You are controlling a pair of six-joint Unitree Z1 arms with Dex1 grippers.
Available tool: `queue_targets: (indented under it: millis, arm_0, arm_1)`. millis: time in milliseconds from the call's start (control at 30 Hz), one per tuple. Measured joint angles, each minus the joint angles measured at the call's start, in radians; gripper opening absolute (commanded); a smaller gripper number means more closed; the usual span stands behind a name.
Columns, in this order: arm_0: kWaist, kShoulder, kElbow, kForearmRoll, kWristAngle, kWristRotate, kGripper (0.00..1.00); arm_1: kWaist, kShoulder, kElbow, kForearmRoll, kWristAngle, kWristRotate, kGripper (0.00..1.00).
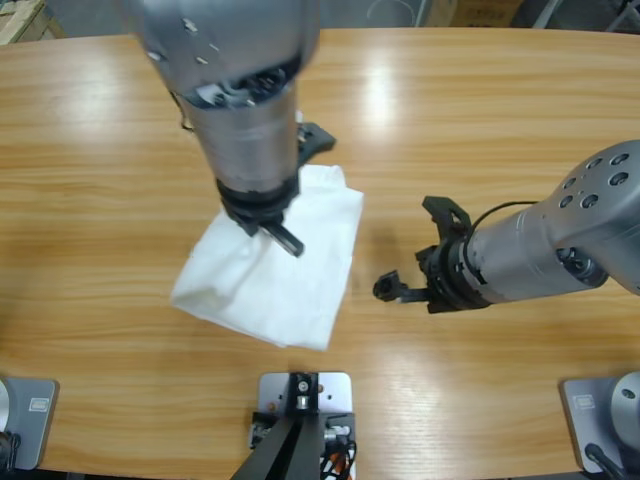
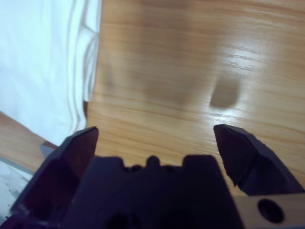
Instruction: Fold clothes
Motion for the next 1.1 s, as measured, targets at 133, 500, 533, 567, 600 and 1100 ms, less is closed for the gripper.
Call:
queue_targets:
  millis: [133, 500, 533, 567, 600, 1100]
  arm_0:
    - [-0.030, 0.038, -0.032, 0.000, 0.000, 0.000, 0.996]
    - [-0.089, 0.112, -0.205, 0.000, -0.007, -0.030, 1.000]
    - [-0.089, 0.111, -0.221, 0.000, 0.006, -0.050, 1.000]
    - [-0.089, 0.104, -0.235, 0.000, 0.031, -0.073, 0.997]
    - [-0.086, 0.089, -0.242, 0.000, 0.058, -0.096, 0.983]
    - [0.174, -0.597, 0.689, -0.459, 0.030, -0.233, 0.908]
  arm_1:
    - [0.000, 0.000, 0.000, 0.000, 0.002, 0.000, 0.990]
    - [0.000, 0.000, 0.000, 0.000, 0.002, 0.000, 0.990]
    - [0.000, 0.000, 0.000, 0.000, 0.002, 0.000, 0.990]
    - [0.000, 0.000, 0.000, 0.000, 0.002, 0.000, 0.991]
    - [0.000, 0.000, 0.000, 0.000, 0.002, 0.000, 0.991]
    - [-0.099, -0.015, -0.241, -0.007, 0.129, -0.059, 0.821]
